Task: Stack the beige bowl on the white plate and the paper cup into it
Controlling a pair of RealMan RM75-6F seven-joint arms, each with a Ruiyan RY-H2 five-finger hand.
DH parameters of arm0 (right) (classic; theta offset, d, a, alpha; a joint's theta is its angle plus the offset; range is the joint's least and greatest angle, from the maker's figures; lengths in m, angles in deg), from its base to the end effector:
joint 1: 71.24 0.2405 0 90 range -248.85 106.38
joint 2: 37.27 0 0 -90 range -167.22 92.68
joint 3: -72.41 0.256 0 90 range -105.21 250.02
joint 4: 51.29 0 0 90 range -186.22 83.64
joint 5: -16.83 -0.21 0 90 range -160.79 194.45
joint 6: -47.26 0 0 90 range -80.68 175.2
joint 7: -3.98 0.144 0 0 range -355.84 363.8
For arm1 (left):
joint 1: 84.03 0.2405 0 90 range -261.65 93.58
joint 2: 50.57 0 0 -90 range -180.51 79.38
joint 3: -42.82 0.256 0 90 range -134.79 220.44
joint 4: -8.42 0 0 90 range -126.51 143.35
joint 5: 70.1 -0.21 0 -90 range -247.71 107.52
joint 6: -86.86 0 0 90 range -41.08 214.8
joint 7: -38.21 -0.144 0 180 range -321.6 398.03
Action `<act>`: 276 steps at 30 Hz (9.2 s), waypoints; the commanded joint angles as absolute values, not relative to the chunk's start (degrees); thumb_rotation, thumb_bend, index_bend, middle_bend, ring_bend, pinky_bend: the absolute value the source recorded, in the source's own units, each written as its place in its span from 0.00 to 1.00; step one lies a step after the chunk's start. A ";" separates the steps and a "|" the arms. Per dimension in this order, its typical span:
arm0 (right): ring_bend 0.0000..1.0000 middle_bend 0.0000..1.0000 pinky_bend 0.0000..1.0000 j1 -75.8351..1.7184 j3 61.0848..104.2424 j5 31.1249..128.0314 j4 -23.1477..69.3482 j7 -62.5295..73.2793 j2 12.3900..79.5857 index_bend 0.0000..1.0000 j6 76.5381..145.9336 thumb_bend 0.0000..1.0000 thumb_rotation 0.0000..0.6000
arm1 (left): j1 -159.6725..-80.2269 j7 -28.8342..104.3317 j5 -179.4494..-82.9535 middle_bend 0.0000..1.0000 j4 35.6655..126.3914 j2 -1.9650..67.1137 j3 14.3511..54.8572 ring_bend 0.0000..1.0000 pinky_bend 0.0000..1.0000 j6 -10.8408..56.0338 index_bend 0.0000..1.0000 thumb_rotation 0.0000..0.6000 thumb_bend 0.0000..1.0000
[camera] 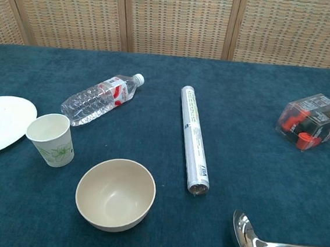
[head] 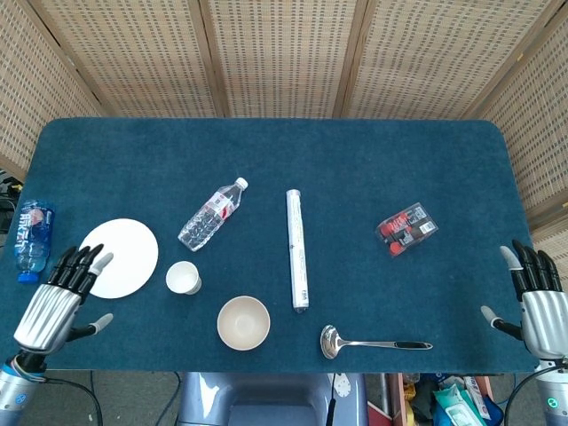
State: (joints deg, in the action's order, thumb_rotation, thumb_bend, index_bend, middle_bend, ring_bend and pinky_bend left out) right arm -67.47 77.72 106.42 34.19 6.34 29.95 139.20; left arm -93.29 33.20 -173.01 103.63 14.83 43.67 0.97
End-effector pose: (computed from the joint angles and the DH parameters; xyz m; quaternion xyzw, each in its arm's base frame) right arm -0.3142 -0.1833 0.1709 0.5791 -0.3246 0.4357 0.6078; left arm -0.2509 0.1795 0.1267 -0.6987 -0.2986 -0.4427 0.4761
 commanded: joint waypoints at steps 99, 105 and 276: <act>0.00 0.00 0.00 -67.96 78.96 103.74 32.88 12.90 28.54 0.01 138.08 0.14 1.00 | -114.08 2.70 -157.45 0.00 106.45 35.54 44.30 0.00 0.00 29.73 0.65 1.00 0.42; 0.00 0.00 0.00 -68.04 79.02 103.59 32.90 13.10 28.45 0.01 138.11 0.14 1.00 | -114.66 4.64 -158.17 0.00 109.42 32.45 42.26 0.00 0.00 27.27 0.65 1.00 0.42; 0.00 0.00 0.00 -68.54 78.40 104.74 33.57 16.10 27.55 0.01 138.57 0.14 1.00 | -110.81 17.18 -152.24 0.00 107.38 12.70 40.20 0.00 0.00 20.98 0.65 1.00 0.40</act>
